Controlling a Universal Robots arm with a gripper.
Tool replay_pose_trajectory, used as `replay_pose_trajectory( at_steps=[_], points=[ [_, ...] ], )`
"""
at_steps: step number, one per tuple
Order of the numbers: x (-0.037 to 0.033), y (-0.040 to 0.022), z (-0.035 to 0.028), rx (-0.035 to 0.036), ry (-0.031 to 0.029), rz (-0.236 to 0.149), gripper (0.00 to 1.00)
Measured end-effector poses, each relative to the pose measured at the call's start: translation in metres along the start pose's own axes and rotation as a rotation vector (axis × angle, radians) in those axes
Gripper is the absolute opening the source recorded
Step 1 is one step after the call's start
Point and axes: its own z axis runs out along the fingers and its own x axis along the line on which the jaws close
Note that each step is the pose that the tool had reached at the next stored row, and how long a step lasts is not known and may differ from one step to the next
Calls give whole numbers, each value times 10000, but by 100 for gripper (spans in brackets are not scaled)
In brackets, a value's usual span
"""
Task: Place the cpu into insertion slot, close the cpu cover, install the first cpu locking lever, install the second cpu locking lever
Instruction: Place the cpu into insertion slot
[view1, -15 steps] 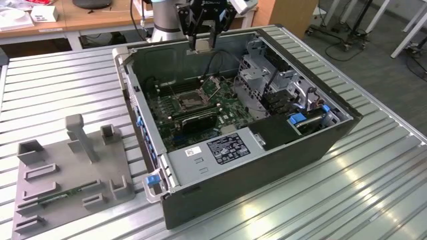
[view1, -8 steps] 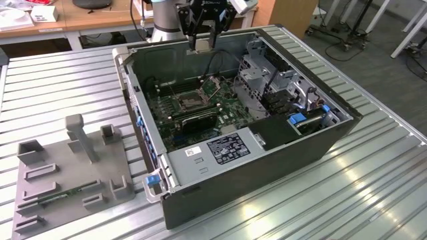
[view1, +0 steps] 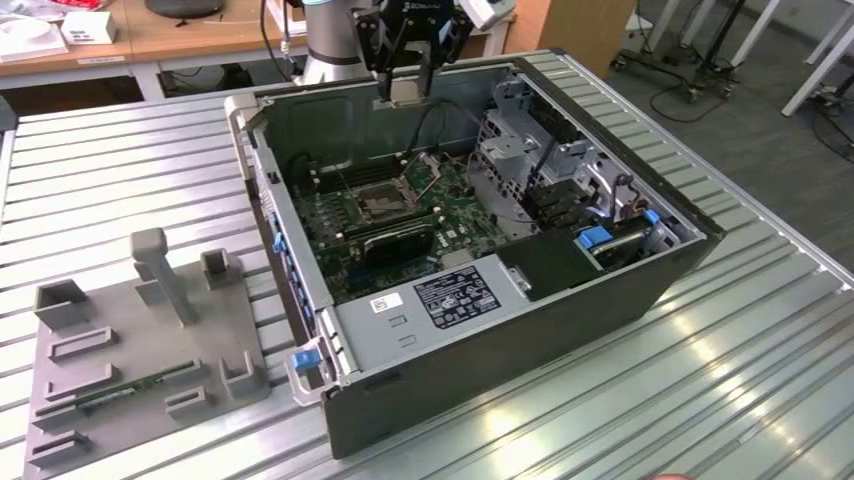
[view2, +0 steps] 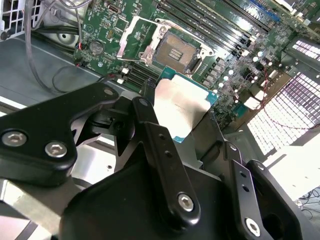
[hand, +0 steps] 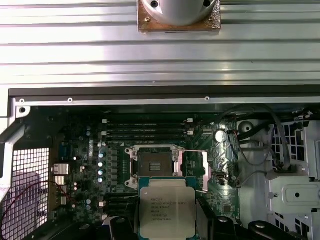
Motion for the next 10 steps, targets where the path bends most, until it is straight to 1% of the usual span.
replay_pose_trajectory(
  at_steps=[6,10],
  points=[
    [-2,-9,104,2,0,-1,54],
    [-3,-12,139,2,1,0,54]
  ],
)
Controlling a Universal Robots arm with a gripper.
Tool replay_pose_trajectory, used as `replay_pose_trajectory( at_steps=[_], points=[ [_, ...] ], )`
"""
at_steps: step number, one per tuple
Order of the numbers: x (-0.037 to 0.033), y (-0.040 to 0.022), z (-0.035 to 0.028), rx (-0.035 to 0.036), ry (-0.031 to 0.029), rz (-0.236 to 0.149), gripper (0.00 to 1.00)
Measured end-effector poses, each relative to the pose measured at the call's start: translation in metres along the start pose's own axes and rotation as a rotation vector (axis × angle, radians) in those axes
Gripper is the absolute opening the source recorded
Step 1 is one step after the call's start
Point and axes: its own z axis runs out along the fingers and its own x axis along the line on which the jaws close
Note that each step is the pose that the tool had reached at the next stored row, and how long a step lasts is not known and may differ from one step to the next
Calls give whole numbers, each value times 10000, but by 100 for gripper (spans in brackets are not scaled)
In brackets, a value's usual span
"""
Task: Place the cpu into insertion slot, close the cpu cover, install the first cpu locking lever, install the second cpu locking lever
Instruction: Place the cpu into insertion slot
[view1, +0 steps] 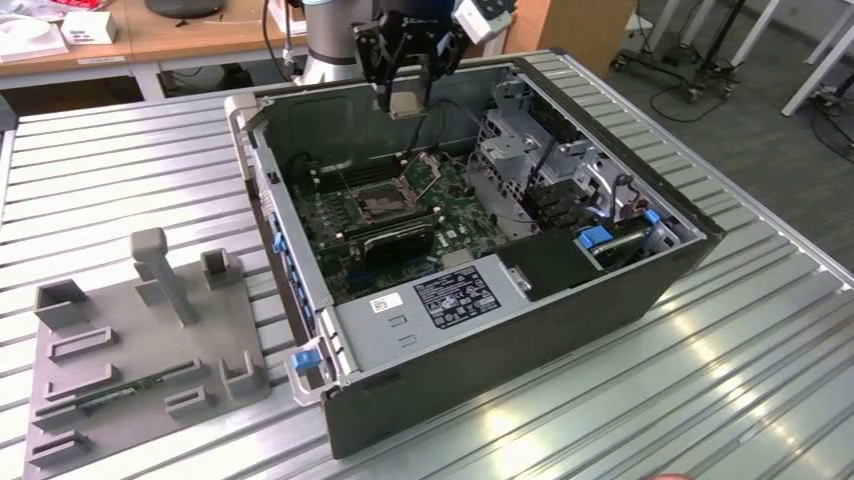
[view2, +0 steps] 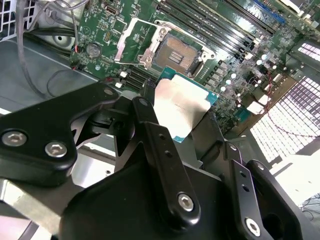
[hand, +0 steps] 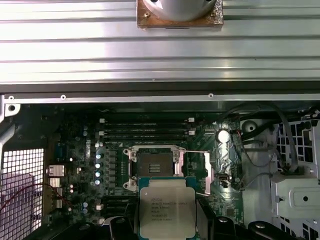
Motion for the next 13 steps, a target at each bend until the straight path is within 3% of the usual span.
replay_pose_trajectory(
  at_steps=[13],
  points=[
    [-1,-3,35,-1,-1,0,54]
  ],
)
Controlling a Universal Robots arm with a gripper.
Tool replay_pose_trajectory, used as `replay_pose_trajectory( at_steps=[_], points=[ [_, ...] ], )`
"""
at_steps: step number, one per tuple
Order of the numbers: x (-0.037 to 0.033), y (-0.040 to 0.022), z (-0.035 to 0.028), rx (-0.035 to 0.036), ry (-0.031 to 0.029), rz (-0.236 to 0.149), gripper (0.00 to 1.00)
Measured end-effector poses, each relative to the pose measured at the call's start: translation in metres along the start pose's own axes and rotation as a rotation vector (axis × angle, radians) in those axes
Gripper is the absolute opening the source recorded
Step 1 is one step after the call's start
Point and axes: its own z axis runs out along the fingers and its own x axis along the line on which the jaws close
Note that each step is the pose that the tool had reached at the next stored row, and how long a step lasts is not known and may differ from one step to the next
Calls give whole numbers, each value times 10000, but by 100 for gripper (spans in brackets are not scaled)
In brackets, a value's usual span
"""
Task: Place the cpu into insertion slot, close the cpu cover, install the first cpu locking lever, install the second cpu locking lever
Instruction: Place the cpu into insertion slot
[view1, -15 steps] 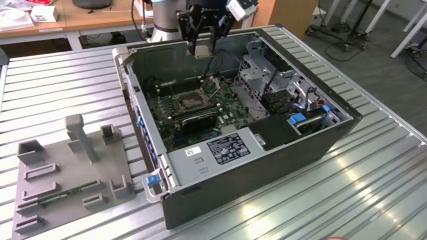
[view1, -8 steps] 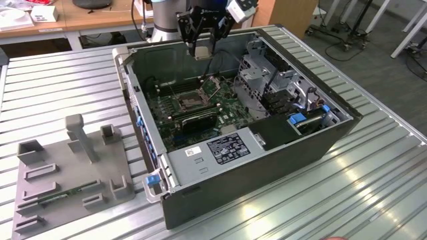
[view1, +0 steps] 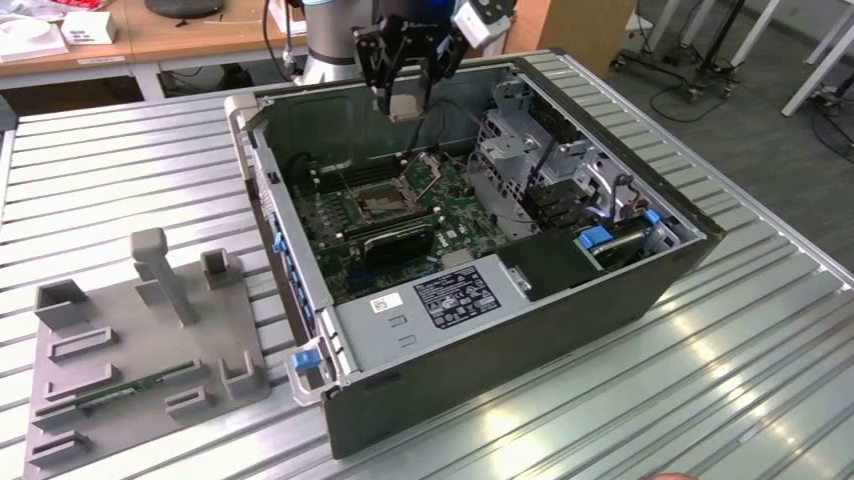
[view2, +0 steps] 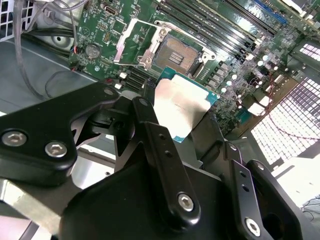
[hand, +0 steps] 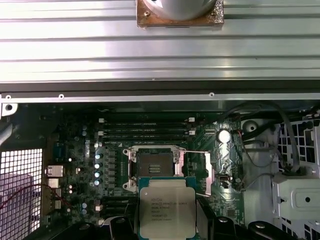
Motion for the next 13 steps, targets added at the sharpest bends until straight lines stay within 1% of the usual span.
replay_pose_trajectory(
  at_steps=[6,13],
  points=[
    [-1,-3,39,2,1,0,54],
    [-1,-4,48,0,0,0,54]
  ],
)
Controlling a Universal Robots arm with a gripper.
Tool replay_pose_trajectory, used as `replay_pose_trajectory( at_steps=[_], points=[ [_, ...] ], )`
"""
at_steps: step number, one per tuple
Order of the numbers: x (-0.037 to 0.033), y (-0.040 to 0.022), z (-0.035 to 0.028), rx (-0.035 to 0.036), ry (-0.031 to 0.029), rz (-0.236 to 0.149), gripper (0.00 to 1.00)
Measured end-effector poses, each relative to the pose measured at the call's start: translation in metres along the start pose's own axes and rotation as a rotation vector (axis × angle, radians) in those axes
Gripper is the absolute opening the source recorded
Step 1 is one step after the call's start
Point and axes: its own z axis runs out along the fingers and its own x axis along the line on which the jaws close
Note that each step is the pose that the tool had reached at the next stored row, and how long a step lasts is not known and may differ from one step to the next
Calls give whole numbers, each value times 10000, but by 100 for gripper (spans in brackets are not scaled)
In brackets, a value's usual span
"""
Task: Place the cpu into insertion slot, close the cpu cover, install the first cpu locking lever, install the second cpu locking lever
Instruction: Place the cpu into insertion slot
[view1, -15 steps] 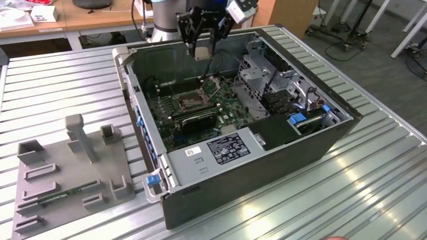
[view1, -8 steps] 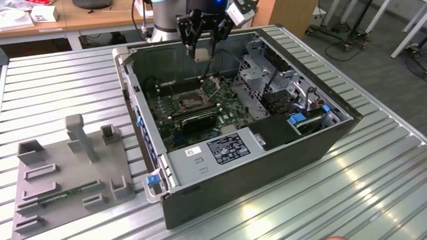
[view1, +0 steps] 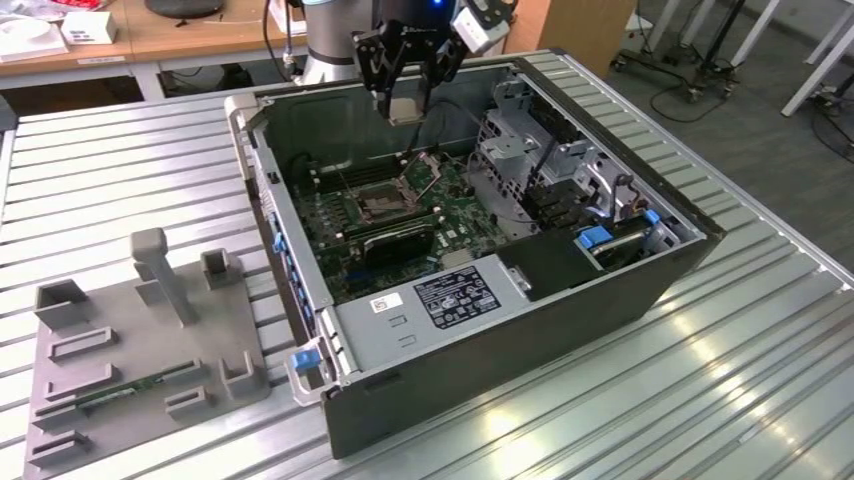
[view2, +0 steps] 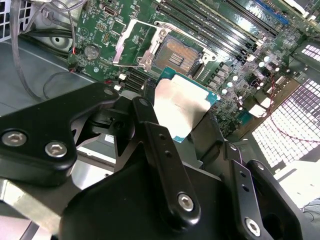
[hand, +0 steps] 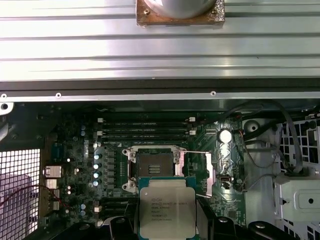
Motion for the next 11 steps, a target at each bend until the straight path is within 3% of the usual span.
replay_pose_trajectory(
  at_steps=[11],
  points=[
    [-1,-7,75,1,0,0,54]
  ],
)
